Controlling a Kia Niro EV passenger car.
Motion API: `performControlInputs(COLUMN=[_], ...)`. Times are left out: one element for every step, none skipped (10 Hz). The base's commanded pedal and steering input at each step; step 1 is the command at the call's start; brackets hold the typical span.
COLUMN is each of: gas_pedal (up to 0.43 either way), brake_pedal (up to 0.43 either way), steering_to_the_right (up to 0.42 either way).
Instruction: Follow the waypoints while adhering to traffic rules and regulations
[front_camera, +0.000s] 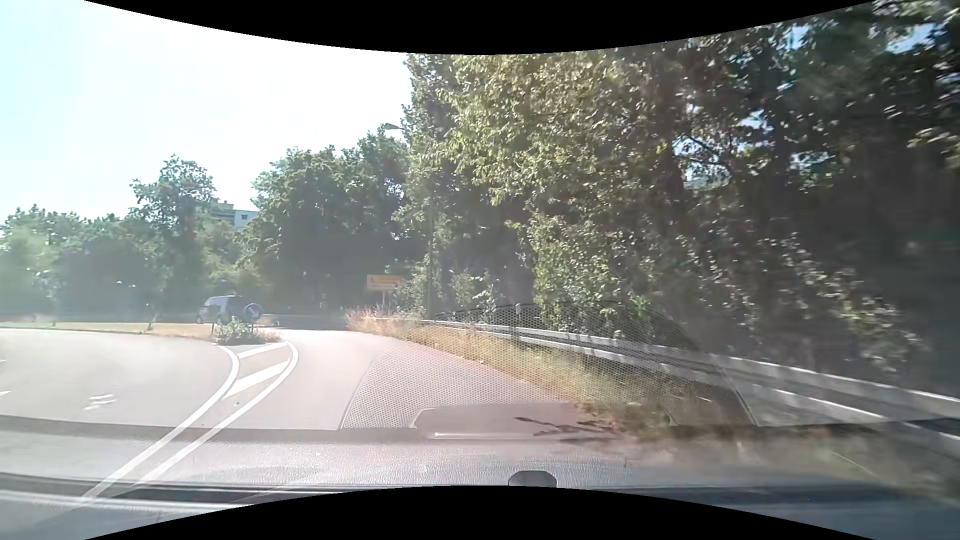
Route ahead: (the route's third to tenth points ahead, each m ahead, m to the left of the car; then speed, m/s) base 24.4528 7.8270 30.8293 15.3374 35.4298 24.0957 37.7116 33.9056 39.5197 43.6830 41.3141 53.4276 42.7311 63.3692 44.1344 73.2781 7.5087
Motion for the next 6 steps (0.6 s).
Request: performControlInputs(gas_pedal=[0.15, 0.15, 0.15, 0.15, 0.15, 0.15], brake_pedal=[0.0, 0.0, 0.0, 0.0, 0.0, 0.0], steering_to_the_right=[-0.133, -0.132, -0.131, -0.127, -0.122, -0.119])
